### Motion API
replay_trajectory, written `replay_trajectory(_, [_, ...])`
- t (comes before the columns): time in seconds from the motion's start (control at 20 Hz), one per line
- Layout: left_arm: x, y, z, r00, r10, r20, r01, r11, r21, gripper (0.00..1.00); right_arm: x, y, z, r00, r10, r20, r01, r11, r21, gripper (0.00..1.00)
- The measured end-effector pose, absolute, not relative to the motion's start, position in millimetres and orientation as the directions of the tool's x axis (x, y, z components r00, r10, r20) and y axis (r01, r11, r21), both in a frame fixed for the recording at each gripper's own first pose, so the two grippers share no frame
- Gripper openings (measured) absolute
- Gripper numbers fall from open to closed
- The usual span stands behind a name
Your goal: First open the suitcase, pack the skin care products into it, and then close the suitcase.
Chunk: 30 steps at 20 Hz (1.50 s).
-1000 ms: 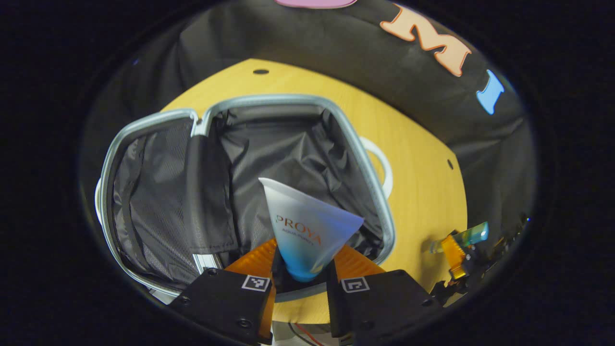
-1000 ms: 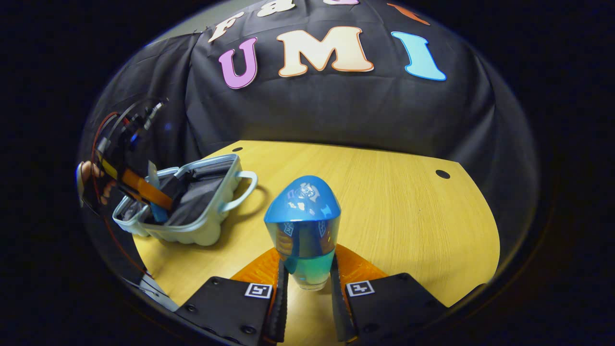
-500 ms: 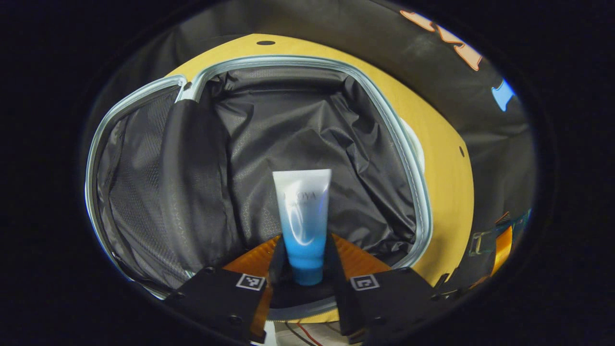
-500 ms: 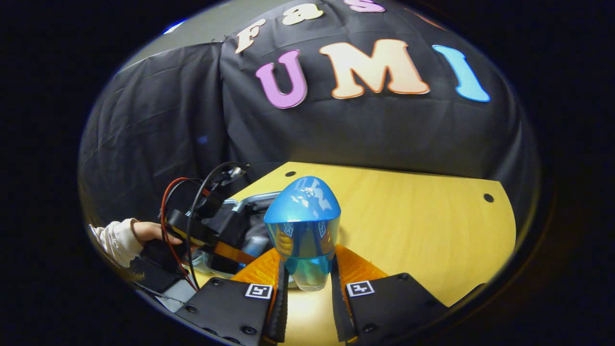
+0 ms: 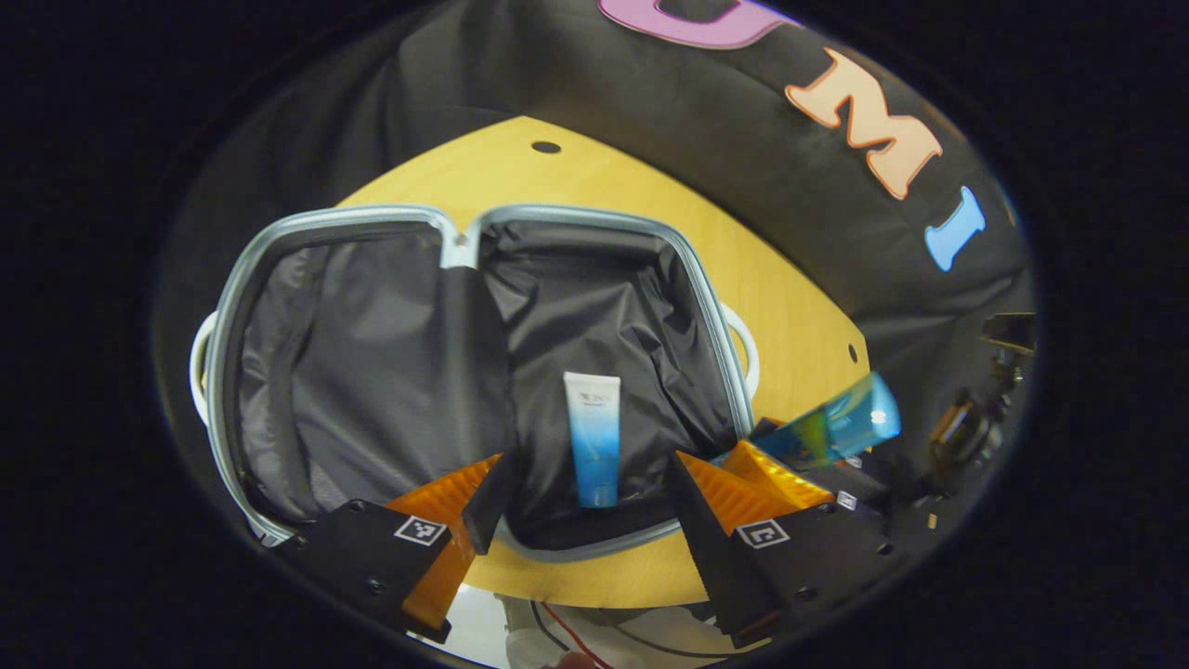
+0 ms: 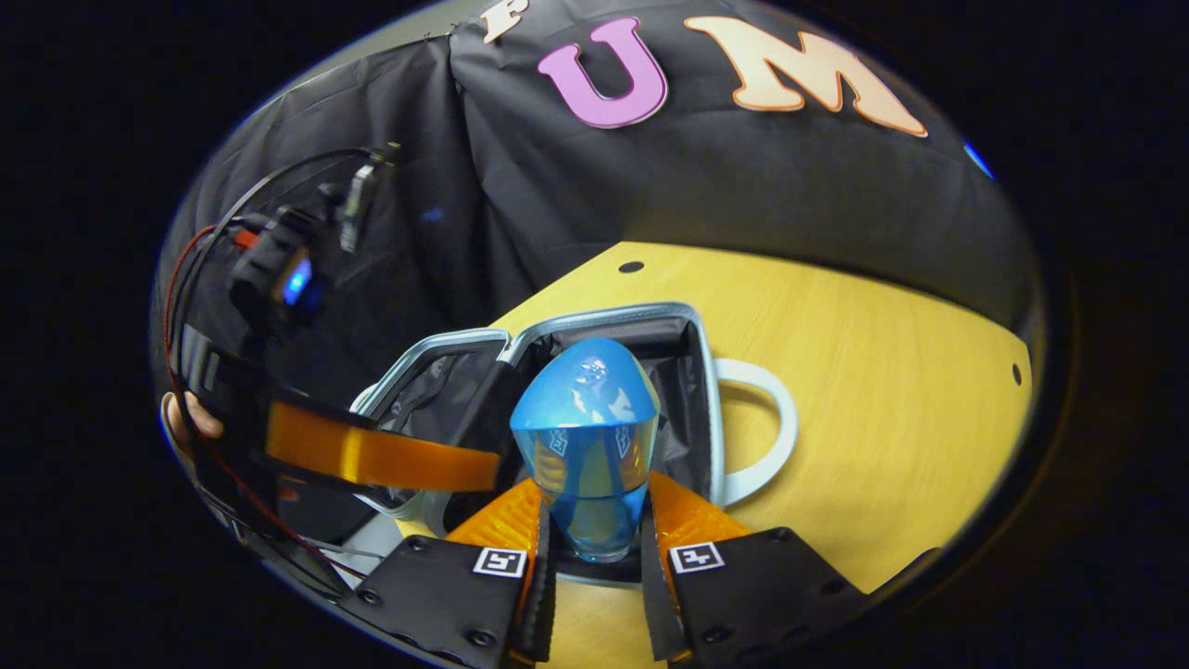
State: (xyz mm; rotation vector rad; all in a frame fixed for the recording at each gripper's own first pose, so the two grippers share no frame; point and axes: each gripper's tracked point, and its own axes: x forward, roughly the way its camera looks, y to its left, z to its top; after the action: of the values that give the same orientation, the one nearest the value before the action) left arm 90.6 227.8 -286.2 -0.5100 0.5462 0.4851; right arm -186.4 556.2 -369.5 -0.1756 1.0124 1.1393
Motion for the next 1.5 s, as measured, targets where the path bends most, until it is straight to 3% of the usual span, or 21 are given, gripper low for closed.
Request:
replay_trajectory(0.25, [35, 265, -264, 0.750, 0.379, -0.542, -0.622, 0.683, -0.383, 0.97, -201, 548, -409, 0.016, 0.568, -0.823, -0.825, 0.473, 0.310, 0.38])
replay_trajectory(0.35, [8, 280, -256, 0.739, 0.420, -0.527, -0.656, 0.628, -0.419, 0.97, -205, 545, -421, 0.011, 0.536, -0.844, -0.823, 0.485, 0.297, 0.42])
replay_trajectory(0.5, [-31, 304, -250, 0.717, 0.478, -0.506, -0.694, 0.554, -0.459, 0.97, -205, 552, -423, 0.015, 0.540, -0.842, -0.814, 0.496, 0.304, 0.41])
replay_trajectory(0.65, [-61, 329, -251, 0.686, 0.532, -0.496, -0.727, 0.495, -0.476, 0.97, -197, 558, -413, 0.054, 0.566, -0.822, -0.822, 0.493, 0.285, 0.47])
replay_trajectory(0.8, [-89, 353, -254, 0.643, 0.583, -0.497, -0.764, 0.435, -0.478, 0.97, -193, 564, -404, 0.069, 0.597, -0.799, -0.811, 0.500, 0.303, 0.73])
replay_trajectory(0.85, [-99, 361, -255, 0.627, 0.601, -0.496, -0.775, 0.416, -0.476, 0.97, -191, 565, -399, 0.077, 0.604, -0.793, -0.807, 0.505, 0.306, 0.79])
replay_trajectory(0.9, [-109, 369, -258, 0.610, 0.618, -0.496, -0.787, 0.397, -0.473, 0.97, -189, 565, -393, 0.087, 0.615, -0.784, -0.804, 0.507, 0.309, 0.77])
replay_trajectory(0.95, [-118, 379, -263, 0.592, 0.632, -0.500, -0.798, 0.378, -0.469, 0.97, -187, 567, -386, 0.096, 0.631, -0.770, -0.804, 0.505, 0.314, 0.92])
replay_trajectory(1.1, [-136, 406, -277, 0.553, 0.658, -0.510, -0.822, 0.331, -0.464, 0.96, -175, 568, -353, 0.154, 0.691, -0.706, -0.805, 0.502, 0.316, 0.92])
replay_trajectory(1.15, [-139, 414, -282, 0.550, 0.658, -0.514, -0.822, 0.318, -0.473, 0.96, -168, 564, -340, 0.187, 0.705, -0.684, -0.806, 0.509, 0.303, 0.99])
replay_trajectory(1.5, [-138, 462, -314, 0.547, 0.639, -0.541, -0.817, 0.268, -0.510, 0.96, -126, 511, -256, 0.368, 0.730, -0.576, -0.770, 0.586, 0.252, 0.98])
